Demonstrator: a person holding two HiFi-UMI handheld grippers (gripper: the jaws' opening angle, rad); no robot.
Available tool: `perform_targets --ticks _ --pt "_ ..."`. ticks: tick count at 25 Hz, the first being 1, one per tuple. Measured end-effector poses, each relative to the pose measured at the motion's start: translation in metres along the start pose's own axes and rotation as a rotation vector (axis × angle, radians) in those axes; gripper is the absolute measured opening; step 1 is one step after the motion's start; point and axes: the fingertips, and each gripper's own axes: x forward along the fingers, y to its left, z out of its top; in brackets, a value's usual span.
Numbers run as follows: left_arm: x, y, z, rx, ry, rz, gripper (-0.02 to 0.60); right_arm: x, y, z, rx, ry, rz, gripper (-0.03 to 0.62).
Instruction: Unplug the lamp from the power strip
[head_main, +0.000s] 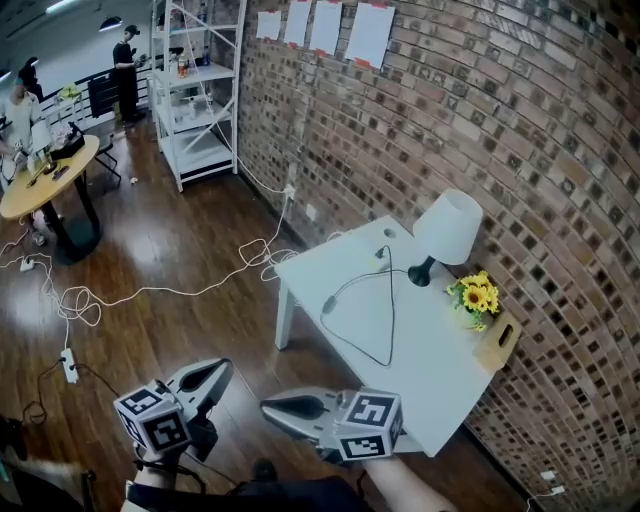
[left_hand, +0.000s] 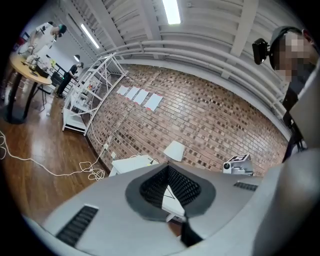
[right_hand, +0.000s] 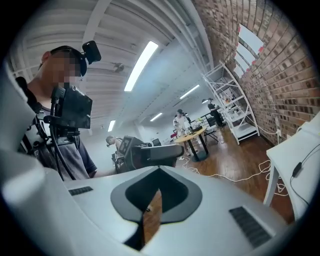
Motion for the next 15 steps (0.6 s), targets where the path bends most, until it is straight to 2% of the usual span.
perform_targets --ticks 6,9,15 --pt "-0.001 0.02 0.005 0.002 0.014 -0.01 0.018 0.019 -0.011 0.013 -0.011 0.003 -0.01 -0.011" --pt "-0.002 0.032 0.008 0.036 0.001 0.004 0.018 0.023 -0.013 0.018 -0.03 0.013 -0.016 -0.011" --pt "0.008 0.03 0.02 0.037 -0.005 0.042 0.018 0.024 -0.029 0.028 -0.059 0.006 0.007 -0.011"
